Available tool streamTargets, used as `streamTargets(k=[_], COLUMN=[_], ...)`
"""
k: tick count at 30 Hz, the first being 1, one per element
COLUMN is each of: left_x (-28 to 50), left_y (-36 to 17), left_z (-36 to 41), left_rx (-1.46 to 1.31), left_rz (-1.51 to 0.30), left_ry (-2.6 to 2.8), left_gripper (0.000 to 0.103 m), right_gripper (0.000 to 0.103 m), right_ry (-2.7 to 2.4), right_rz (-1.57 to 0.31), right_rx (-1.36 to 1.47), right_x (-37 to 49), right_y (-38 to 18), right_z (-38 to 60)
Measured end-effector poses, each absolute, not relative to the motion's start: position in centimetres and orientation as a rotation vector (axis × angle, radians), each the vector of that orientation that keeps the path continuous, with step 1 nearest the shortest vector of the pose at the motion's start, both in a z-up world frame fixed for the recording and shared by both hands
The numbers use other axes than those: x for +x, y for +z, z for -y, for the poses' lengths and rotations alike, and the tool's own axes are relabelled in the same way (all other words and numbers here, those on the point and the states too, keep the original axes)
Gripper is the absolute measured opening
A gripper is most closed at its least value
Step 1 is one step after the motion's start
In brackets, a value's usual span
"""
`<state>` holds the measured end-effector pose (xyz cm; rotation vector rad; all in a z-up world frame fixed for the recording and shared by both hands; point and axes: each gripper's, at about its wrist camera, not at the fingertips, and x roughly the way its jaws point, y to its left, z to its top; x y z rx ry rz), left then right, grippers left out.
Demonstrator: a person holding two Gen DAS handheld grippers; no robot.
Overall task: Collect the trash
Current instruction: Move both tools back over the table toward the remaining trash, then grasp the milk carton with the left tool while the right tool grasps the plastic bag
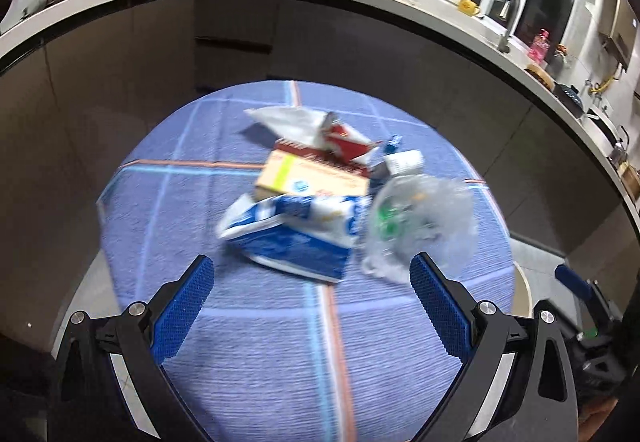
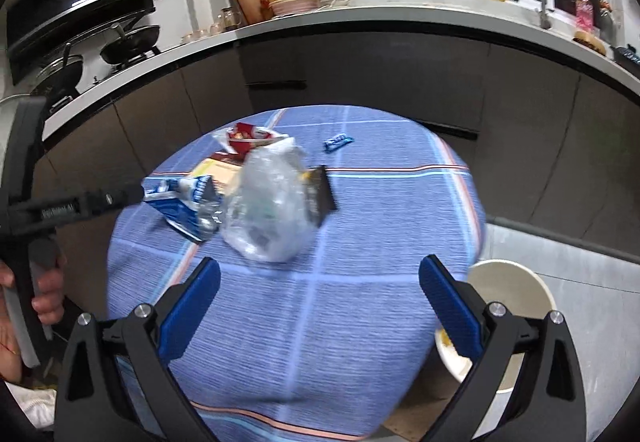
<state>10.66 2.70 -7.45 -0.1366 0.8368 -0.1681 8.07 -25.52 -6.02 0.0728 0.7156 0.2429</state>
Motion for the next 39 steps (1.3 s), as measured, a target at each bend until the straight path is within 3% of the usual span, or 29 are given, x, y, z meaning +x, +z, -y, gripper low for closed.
streamTargets(k=[11,20,27,31,32,33,34,35,36,39], left_x=[13.6,17.6,18.8,19.4,19.5,19.5,19.5,19.4,19.3,18.3], left_y=[-9.4,-10.6,-10.8,-11.8,-12.0,-12.2,-12.3,-12.3,-12.2,-11.3], left_z=[-6.5,-8.3,-7.1,-6.5,-6.4,-6.3,-6.2,-6.1,-6.0,-5.9], left_rx=[-0.110,-0.218,-0.164,-0.164,-0.168,-0.171,-0.171,-0.168,-0.160,-0.157], left_rz=[-0.868,-0.962,-0.971,-1.002,-1.008,-1.018,-1.025,-1.023,-1.018,-0.993], left_ry=[-0.170,-0.301,-0.341,-0.351,-0.356,-0.364,-0.370,-0.371,-0.368,-0.367], left_gripper=[0.093,0.062,0.061,0.052,0.042,0.027,0.024,0.021,0.018,0.012], right_gripper=[0.100,0.096,0.088,0.073,0.063,0.046,0.036,0.013,0.006,0.005], right_ry=[0.265,0.242,0.240,0.238,0.238,0.238,0.238,0.242,0.246,0.255], right_rz=[-0.755,-0.790,-0.816,-0.821,-0.823,-0.824,-0.827,-0.827,-0.827,-0.808], right_rx=[0.018,0.006,0.005,0.000,-0.002,-0.004,-0.008,-0.006,-0.001,0.010], right_x=[11.6,14.6,16.2,16.5,16.6,16.7,16.6,16.6,16.5,15.6], right_y=[-7.1,-8.6,-10.0,-10.4,-10.4,-10.5,-10.5,-10.5,-10.5,-9.7], right_z=[20.9,19.6,19.0,18.8,18.7,18.7,18.7,18.8,18.9,19.3])
